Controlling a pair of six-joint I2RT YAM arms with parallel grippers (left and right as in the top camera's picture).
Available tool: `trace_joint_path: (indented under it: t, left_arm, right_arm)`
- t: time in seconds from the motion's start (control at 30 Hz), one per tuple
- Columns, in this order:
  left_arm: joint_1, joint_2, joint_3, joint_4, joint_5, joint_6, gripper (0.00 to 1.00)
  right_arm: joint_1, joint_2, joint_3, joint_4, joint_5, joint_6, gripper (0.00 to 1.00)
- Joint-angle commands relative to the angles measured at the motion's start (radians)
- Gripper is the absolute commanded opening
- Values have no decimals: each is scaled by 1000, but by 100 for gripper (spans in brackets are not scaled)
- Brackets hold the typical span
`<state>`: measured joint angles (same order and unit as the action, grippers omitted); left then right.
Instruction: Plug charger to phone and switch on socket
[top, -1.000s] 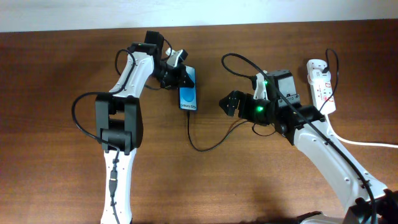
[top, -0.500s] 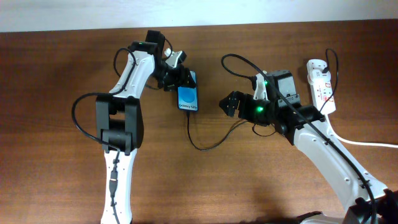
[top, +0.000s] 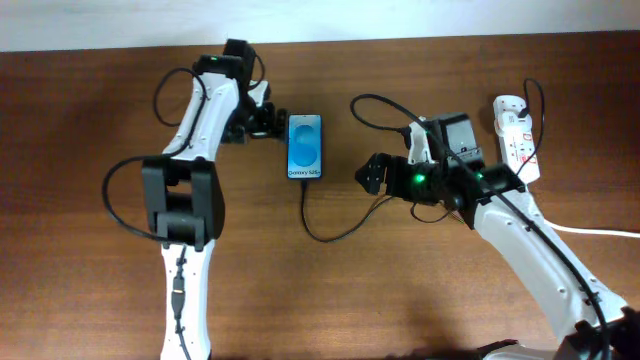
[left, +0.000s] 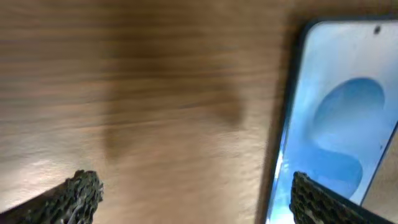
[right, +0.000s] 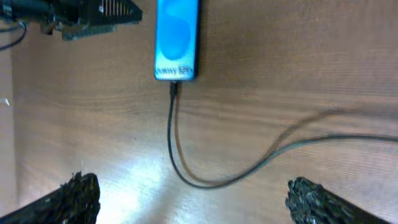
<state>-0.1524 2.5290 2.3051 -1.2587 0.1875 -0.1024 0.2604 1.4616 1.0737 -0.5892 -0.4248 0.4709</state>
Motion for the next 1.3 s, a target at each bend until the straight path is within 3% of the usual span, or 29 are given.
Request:
trace_joint_path:
  t: [0.0, 0.03, 0.17, 0.3, 0.43, 0.67, 0.8, 1.07, 1.2, 1.27]
  left_arm:
    - [14, -219, 123, -59, -33, 48, 100]
    - [13, -298, 143, -72, -27, 98, 100]
    - [13, -549, 146, -109, -28, 103, 100]
    - [13, -626, 146, -157, -27, 103, 99]
    - [13, -626, 145, -157, -28, 103, 100]
    - [13, -626, 145, -157, -27, 103, 99]
    - [13, -626, 145, -157, -27, 103, 99]
    - [13, -626, 145, -157, -27, 103, 99]
    - [13, -626, 145, -157, -28, 103, 99]
    - [13, -626, 145, -157, -27, 103, 99]
  right_arm:
    - [-6, -21, 174, -166, 93, -117, 98]
    - [-6, -24, 226, -231, 121, -143, 99]
    - [-6, -55, 499, -534, 319, -154, 98]
    - [-6, -150, 730, -764, 431, -153, 98]
    - [-6, -301, 756, -769, 430, -153, 98]
    - [-8, -295, 739, -732, 490, -176, 98]
    - [-39, -443, 544, -505, 601, -209, 98]
    - [-283, -1195, -535, 240, 435, -214, 98]
    - [-288, -1431, -828, 396, 343, -290, 98]
    - [-288, -1458, -900, 440, 313, -341, 98]
